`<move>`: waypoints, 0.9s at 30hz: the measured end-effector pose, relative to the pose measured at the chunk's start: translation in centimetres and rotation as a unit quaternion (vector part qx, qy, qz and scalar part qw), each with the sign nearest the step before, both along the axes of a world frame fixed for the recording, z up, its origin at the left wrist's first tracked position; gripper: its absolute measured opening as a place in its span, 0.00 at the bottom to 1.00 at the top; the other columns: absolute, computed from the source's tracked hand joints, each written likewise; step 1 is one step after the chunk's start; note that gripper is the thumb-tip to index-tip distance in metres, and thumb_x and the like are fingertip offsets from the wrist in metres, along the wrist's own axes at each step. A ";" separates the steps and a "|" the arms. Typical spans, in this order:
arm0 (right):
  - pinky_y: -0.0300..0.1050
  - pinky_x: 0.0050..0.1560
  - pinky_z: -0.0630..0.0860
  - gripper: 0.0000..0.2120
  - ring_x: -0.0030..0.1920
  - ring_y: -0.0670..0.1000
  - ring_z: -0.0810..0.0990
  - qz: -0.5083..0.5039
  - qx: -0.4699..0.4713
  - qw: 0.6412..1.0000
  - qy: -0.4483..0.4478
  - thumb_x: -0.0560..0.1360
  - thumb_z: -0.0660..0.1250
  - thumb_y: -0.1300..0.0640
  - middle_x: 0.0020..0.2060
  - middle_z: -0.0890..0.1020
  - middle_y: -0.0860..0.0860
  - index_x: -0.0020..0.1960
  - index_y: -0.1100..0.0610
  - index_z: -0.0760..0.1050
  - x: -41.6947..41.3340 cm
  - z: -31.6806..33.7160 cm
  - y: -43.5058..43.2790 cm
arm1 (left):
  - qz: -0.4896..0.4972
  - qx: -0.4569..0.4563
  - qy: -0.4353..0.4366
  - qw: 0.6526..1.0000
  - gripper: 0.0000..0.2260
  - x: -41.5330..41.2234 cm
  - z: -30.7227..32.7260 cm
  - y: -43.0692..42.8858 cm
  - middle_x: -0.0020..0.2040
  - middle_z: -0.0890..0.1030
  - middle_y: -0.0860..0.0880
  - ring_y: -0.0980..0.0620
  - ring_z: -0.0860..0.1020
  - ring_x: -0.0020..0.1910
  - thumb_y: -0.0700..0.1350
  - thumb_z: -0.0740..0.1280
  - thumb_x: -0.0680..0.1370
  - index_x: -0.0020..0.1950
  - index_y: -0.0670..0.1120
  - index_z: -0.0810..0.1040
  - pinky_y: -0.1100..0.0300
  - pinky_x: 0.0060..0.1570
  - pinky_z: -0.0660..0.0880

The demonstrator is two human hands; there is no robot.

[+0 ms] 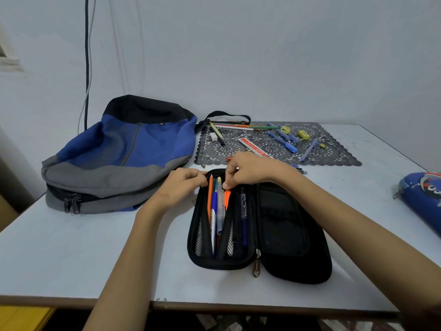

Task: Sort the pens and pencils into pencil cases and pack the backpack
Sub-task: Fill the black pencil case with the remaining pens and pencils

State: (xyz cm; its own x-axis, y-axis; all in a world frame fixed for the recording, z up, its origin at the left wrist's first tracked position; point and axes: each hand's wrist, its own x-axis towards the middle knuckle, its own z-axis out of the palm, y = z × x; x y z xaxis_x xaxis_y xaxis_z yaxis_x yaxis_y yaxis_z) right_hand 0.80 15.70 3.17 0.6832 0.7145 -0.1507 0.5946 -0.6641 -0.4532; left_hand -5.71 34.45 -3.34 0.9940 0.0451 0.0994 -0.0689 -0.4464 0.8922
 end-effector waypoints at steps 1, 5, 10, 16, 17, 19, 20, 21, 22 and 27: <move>0.46 0.45 0.75 0.05 0.42 0.52 0.79 0.000 -0.006 1.000 -0.016 0.73 0.72 0.56 0.43 0.84 0.57 0.42 0.57 0.83 -0.1 0.1 0.1 | -0.002 0.001 0.001 1.000 0.16 0.0 -0.1 0.0 0.52 0.82 0.38 0.54 0.75 0.46 0.56 0.66 0.62 0.34 0.43 0.80 0.51 0.55 0.72; 0.42 0.36 0.70 0.07 0.36 0.48 0.75 0.006 -0.011 0.997 -0.071 0.74 0.71 0.55 0.35 0.80 0.52 0.40 0.59 0.80 -0.5 0.3 0.6 | -0.016 -0.005 0.006 1.000 0.11 0.2 -0.5 0.3 0.51 0.81 0.37 0.52 0.76 0.46 0.53 0.67 0.64 0.32 0.46 0.80 0.42 0.62 0.71; 0.41 0.36 0.67 0.08 0.41 0.49 0.75 -0.005 0.024 0.992 -0.124 0.77 0.66 0.52 0.41 0.77 0.50 0.48 0.57 0.77 -0.6 -0.7 1.1 | -0.005 -0.007 0.001 1.000 0.11 -0.2 0.1 -0.1 0.38 0.81 0.46 0.55 0.74 0.41 0.54 0.66 0.63 0.30 0.48 0.80 0.50 0.52 0.72; 0.50 0.50 0.75 0.07 0.45 0.51 0.80 0.008 0.118 0.993 -0.031 0.74 0.71 0.53 0.42 0.82 0.52 0.49 0.54 0.80 -0.6 -1.3 1.8 | -0.014 -0.014 -0.004 1.000 0.18 -0.1 0.1 0.0 0.45 0.84 0.42 0.53 0.77 0.46 0.56 0.67 0.63 0.37 0.42 0.82 0.49 0.57 0.73; 0.50 0.51 0.76 0.06 0.44 0.52 0.80 0.007 0.116 0.993 -0.016 0.73 0.71 0.55 0.42 0.83 0.54 0.49 0.55 0.79 -0.6 -1.4 1.7 | -0.014 -0.015 -0.001 1.000 0.18 -0.1 0.1 0.1 0.50 0.83 0.39 0.51 0.77 0.48 0.56 0.67 0.62 0.38 0.41 0.82 0.45 0.60 0.72; 0.48 0.49 0.76 0.07 0.41 0.52 0.80 0.002 0.115 0.993 0.011 0.72 0.73 0.59 0.44 0.83 0.57 0.50 0.56 0.78 -0.5 -1.4 1.5 | -0.009 -0.014 0.005 1.000 0.17 0.0 0.1 0.2 0.49 0.82 0.38 0.50 0.76 0.48 0.56 0.67 0.61 0.37 0.42 0.81 0.44 0.60 0.71; 0.46 0.47 0.75 0.09 0.39 0.50 0.78 -0.002 0.112 0.994 0.019 0.72 0.73 0.60 0.44 0.83 0.58 0.51 0.57 0.78 -0.5 -1.4 1.3 | -0.004 -0.016 0.007 1.000 0.17 0.0 0.1 0.1 0.45 0.82 0.39 0.51 0.75 0.46 0.56 0.67 0.61 0.36 0.43 0.81 0.46 0.56 0.72; 0.44 0.44 0.73 0.10 0.37 0.48 0.77 -0.005 0.106 0.994 0.022 0.71 0.74 0.61 0.44 0.82 0.58 0.51 0.58 0.77 -0.4 -1.3 1.1 | -0.002 -0.019 0.007 1.000 0.16 -0.1 0.2 0.0 0.40 0.81 0.42 0.52 0.74 0.44 0.56 0.66 0.60 0.35 0.44 0.81 0.50 0.52 0.71; 0.42 0.41 0.72 0.12 0.36 0.47 0.75 -0.007 0.099 0.995 0.018 0.71 0.75 0.61 0.44 0.80 0.57 0.52 0.58 0.77 -0.4 -1.1 1.1 | 0.001 -0.021 0.007 1.000 0.16 -0.1 0.2 -0.1 0.38 0.79 0.45 0.52 0.74 0.43 0.56 0.66 0.60 0.34 0.44 0.80 0.52 0.50 0.69; 0.34 0.34 0.65 0.11 0.35 0.38 0.74 0.014 0.107 0.993 -0.042 0.68 0.77 0.59 0.42 0.79 0.47 0.49 0.56 0.81 -0.4 -0.3 1.4 | 0.000 -0.010 0.001 1.000 0.18 0.1 0.1 0.1 0.47 0.82 0.38 0.44 0.77 0.46 0.56 0.66 0.61 0.38 0.41 0.81 0.49 0.56 0.71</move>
State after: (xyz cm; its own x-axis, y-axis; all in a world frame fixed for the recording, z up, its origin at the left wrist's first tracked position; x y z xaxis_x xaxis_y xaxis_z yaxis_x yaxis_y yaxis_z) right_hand 0.43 17.05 2.83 0.6670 0.7425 0.0626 0.6525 -0.5415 -0.5302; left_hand -5.63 34.54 -3.28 0.9941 0.0472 0.0972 -0.0678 -0.4279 0.9013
